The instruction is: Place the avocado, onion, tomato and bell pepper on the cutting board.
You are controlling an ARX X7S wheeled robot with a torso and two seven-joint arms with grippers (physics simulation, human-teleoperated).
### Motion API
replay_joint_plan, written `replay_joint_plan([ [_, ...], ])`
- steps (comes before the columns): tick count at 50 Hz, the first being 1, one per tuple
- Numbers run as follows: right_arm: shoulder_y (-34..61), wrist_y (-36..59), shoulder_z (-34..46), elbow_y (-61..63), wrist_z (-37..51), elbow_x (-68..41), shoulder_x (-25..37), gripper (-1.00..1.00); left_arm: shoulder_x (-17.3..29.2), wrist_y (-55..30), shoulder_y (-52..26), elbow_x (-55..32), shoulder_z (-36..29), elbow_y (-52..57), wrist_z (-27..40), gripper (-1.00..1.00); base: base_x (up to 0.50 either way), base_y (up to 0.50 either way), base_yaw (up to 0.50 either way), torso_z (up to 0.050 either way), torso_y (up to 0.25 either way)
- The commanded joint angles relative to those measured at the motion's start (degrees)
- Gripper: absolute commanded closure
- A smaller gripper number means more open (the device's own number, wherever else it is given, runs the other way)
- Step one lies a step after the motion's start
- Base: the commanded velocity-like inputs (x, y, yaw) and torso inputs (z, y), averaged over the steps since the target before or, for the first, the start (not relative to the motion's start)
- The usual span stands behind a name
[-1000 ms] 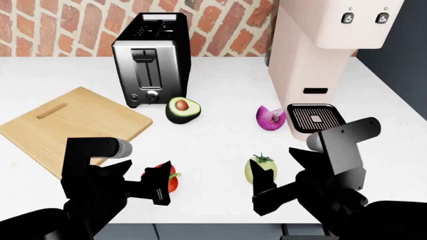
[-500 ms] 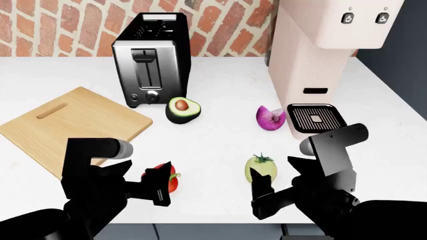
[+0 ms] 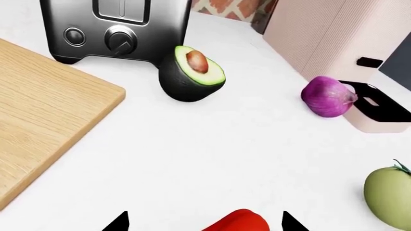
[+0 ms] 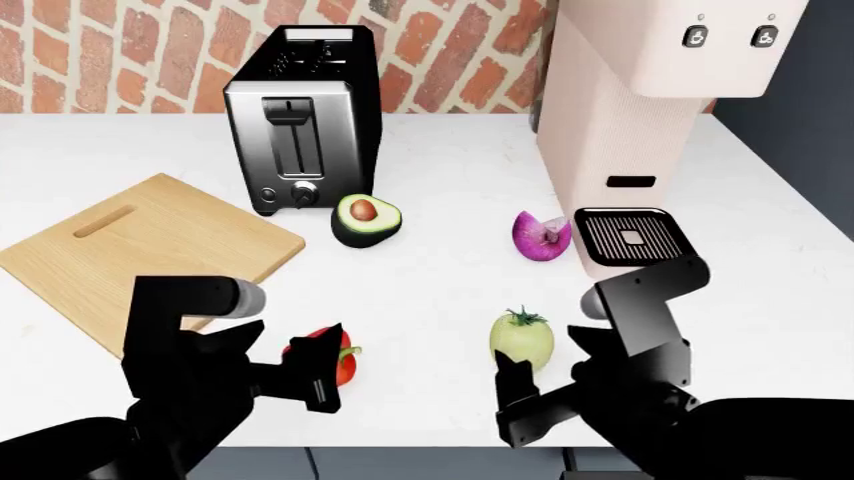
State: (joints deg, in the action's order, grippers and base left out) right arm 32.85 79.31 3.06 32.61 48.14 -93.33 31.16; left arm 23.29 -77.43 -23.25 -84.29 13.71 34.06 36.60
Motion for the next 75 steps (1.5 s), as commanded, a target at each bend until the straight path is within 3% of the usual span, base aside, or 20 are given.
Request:
replay_joint_plan([
  [1,-0.2,-0.6,1.2,-0.7,-1.0,1.4,0.3,-1.00,0.7,0.2,0.1,0.3,-1.1,-0.4,0.5,-1.00,0.00,0.00,0.00,0.000,0.000],
  [50,0.0,-3.4,6.8,-4.9,-8.0,8.3,0.1,-1.00,2.0,3.6,1.0,1.7,-3.8,-0.8,-0.4,-1.00,0.00,0.00,0.00,0.000,0.000],
  [51,-0.1,-3.2,7.3,-4.3,-8.2,9.1,0.4,1.00,2.0,3.6,1.1,1.4,-3.7,-0.6,-0.2,-1.00,0.00,0.00,0.00,0.000,0.000],
  [75,-0.7,-7.7,4.3,0.0,-9.7,8.1,1.5,1.00,3.0,5.4,1.9,1.1,-4.0,0.0,0.0,-1.00,0.00,0.00,0.00,0.000,0.000],
])
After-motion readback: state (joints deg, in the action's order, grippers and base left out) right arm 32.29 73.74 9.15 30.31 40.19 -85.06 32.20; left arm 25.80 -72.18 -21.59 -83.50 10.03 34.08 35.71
